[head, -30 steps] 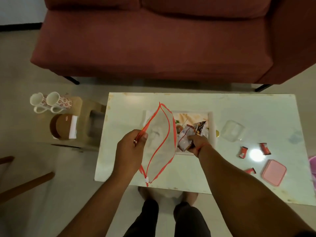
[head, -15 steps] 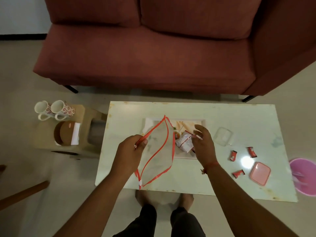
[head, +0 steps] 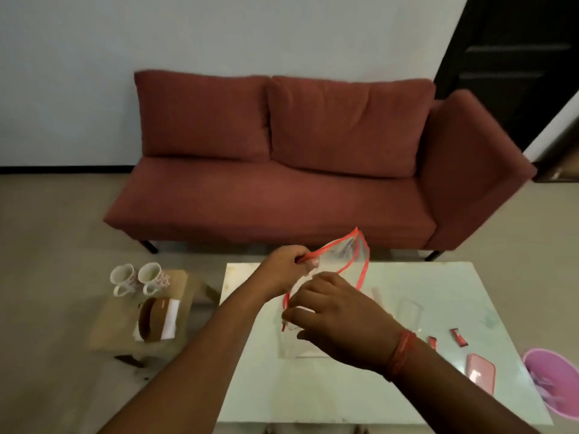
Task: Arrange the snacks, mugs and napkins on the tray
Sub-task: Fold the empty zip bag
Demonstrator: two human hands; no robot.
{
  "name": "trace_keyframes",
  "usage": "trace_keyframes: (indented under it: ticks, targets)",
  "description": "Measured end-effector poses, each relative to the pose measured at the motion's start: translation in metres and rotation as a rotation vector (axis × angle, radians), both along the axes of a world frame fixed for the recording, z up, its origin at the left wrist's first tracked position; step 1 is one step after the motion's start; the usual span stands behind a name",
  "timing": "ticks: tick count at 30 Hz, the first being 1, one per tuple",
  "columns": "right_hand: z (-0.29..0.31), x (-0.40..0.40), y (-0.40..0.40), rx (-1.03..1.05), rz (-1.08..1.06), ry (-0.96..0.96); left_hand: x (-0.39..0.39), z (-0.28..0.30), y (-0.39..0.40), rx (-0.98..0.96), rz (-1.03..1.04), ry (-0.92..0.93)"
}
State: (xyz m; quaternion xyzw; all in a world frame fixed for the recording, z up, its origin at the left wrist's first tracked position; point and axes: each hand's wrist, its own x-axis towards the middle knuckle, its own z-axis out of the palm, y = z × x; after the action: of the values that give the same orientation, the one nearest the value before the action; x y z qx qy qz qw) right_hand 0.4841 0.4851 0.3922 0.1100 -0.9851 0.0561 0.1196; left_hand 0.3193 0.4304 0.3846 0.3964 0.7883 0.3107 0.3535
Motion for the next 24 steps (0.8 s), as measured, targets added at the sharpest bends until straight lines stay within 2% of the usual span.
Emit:
trace_keyframes:
  ticks: [5, 7, 10, 12, 14, 16, 18, 19, 22, 24]
  targets:
    - [0.008, -0.021, -0.014, 0.116, -0.154, 0.004, -0.014, 0.032, -0.005, 0.055, -0.116, -0.08]
    - [0.013, -0.025, -0.015, 0.129, -0.186, 0.045, -0.017, 0.036, -0.009, 0.071, -0.123, -0.234]
    - [0.025, -0.025, -0.014, 0.103, -0.295, 0.118, -0.018, 0.031, -0.021, 0.193, -0.093, -0.55]
    - [0.035, -0.023, -0.007, 0.053, -0.38, 0.143, -0.016, 0.021, -0.034, 0.274, -0.082, -0.661]
    - [0.043, -0.019, 0.003, -0.001, -0.432, 0.126, -0.004, 0.01, -0.051, 0.29, -0.118, -0.559]
    - [0.051, -0.016, 0.014, -0.045, -0.481, 0.099, 0.013, 0.003, -0.064, 0.187, -0.149, -0.3]
    - [0.057, -0.012, 0.023, -0.095, -0.549, 0.088, 0.032, 0.001, -0.069, 0.087, -0.094, -0.084]
    - [0.06, -0.009, 0.028, -0.115, -0.573, 0.094, 0.04, 0.0, -0.067, 0.108, -0.04, -0.08]
    - [0.064, 0.006, 0.048, -0.226, -0.634, 0.172, 0.056, 0.003, -0.054, 0.21, 0.189, -0.349]
    - [0.061, 0.025, 0.067, -0.322, -0.71, 0.293, 0.06, 0.006, -0.046, 0.254, 0.3, -0.409]
